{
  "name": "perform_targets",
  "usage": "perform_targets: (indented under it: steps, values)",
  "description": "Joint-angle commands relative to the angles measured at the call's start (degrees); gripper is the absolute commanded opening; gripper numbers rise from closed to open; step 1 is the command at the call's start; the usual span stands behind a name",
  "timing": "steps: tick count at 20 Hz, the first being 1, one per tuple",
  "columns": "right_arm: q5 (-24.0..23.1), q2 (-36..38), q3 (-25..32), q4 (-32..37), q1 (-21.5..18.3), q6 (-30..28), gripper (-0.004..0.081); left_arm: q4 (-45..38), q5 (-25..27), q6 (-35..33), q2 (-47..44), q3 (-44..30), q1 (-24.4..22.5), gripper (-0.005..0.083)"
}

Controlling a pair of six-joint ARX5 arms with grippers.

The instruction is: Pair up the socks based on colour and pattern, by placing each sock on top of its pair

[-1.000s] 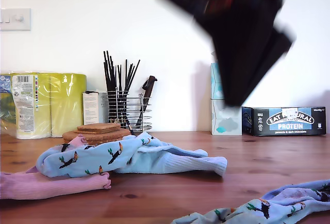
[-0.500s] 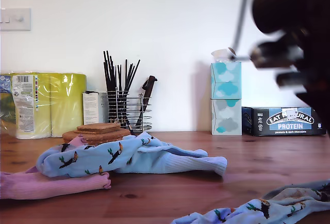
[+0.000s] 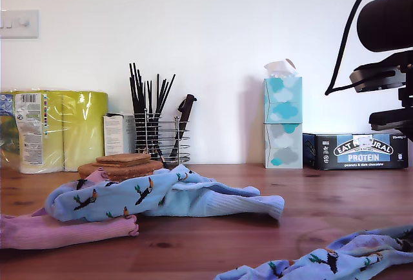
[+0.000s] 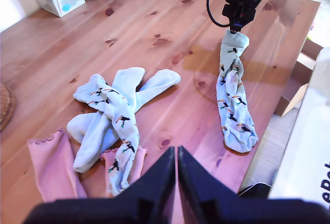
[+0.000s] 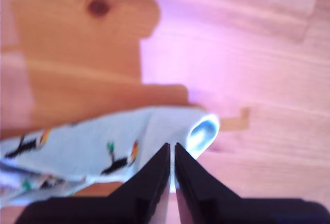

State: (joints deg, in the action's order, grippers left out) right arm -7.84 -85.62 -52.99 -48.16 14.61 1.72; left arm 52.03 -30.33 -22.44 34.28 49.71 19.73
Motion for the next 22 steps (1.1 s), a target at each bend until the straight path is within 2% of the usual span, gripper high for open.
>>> perform_targets:
  steps: [1,3,7,11,16,19,22]
  values:
    - [1.44,-2.99,1.27,0.28,-0.48,-0.07,-0.0014,-1.09,0.00,-0.04,0.55,-0.59,-0.11,-0.0022]
    - [3.13,-4.98,1.27,0.98,-0.81,-0.04,-0.0014,-1.49,0.44,-0.07,0.92,-0.59,-0.11,-0.0022]
    - [3.41,-8.28,1.27,2.32,-0.81,-0.24,-0.0014,-1.75,2.36,-0.09,1.66,-0.59,-0.11,-0.0022]
    - [3.39,-11.21,1.27,9.51,-0.79,-3.02,-0.0014,-3.04,2.36,-0.07,1.77,-0.59,-0.11,-0.0022]
    - [4.90,-18.34,1.07,22.80,-0.46,-12.09,-0.0014,-3.91,2.36,-0.07,1.77,-0.59,-0.11,-0.0022]
    - [4.90,-20.72,0.46,28.81,1.31,-17.16,-0.0014,-3.89,2.36,-0.07,1.77,-0.59,-0.11,-0.0022]
    - [6.38,-20.72,-1.55,37.51,3.67,-25.40,-0.0014,-3.89,2.34,-0.07,1.77,-0.59,-0.11,-0.0022]
